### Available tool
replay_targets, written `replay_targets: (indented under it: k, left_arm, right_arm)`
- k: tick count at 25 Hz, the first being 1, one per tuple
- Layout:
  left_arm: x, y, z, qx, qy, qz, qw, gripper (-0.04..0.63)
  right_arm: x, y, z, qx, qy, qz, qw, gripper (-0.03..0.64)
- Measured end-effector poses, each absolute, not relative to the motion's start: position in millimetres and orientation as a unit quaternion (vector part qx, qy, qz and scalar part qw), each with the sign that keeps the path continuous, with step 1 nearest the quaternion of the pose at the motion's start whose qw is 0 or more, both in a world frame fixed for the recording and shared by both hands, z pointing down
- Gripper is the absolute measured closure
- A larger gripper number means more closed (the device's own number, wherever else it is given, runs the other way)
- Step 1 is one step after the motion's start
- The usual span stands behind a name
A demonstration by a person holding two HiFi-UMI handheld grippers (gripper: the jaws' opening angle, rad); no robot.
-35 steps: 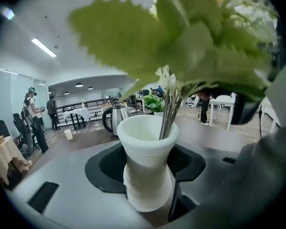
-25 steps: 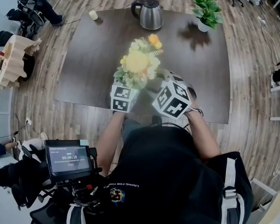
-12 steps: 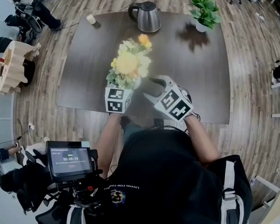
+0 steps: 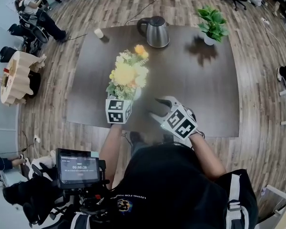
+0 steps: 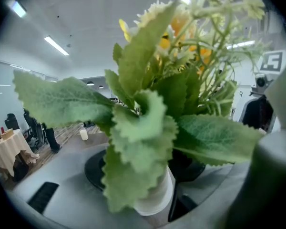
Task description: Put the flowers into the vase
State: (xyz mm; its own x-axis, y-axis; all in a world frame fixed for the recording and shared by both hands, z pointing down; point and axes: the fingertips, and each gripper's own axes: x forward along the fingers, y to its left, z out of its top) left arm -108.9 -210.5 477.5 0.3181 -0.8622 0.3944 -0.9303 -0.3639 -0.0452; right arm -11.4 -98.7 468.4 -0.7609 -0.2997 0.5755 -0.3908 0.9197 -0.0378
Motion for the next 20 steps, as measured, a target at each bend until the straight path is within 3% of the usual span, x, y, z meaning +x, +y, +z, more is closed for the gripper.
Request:
replay_targets:
  k: [20]
  left_arm:
    - [-250.1, -254.3, 484.9, 0.79, -0.581, 0.169, 0.103, 0.353]
  right_arm:
    - [-108.7, -114.0, 489.1, 0.189, -0.923, 0.092, 0.323, 0.391]
